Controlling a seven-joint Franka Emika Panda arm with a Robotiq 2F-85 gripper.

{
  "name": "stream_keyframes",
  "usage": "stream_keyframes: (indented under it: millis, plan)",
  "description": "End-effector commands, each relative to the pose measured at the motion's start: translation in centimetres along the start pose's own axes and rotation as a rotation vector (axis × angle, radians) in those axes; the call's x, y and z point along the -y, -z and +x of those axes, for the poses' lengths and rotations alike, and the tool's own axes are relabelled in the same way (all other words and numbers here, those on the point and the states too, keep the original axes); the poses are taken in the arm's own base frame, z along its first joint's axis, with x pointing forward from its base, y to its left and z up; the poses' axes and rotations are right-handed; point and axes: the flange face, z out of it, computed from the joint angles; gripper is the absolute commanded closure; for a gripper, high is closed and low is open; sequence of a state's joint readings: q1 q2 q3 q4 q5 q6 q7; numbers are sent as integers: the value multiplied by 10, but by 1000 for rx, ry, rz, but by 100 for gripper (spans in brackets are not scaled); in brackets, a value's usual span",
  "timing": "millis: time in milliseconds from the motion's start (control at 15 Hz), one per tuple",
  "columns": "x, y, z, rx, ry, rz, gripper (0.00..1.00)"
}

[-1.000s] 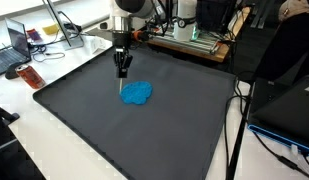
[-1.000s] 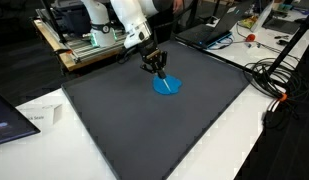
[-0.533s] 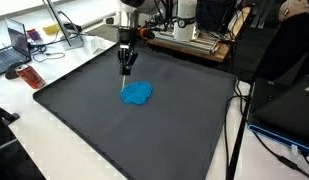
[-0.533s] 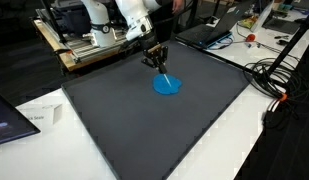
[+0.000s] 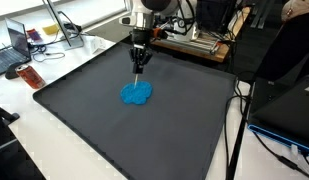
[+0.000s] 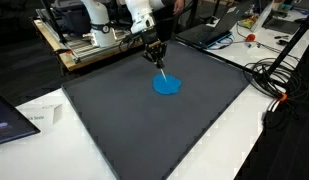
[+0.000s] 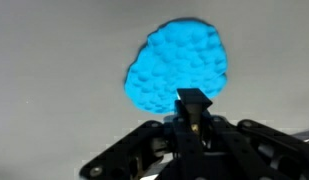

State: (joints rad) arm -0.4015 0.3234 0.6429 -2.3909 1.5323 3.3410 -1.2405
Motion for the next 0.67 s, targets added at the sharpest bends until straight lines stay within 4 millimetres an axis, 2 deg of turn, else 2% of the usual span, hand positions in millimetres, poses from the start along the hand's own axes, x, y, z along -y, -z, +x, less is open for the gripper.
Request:
stream_keyframes:
  millis: [0,133,200,333,600]
  plan:
    - [28,7,-32,23,32,-78,97]
    - [49,14,-35,10,51,-111,97]
    - [35,6,-32,21,42,-81,87]
    - [50,11,-38,15,60,-97,87]
    - [50,12,-37,12,59,-103,87]
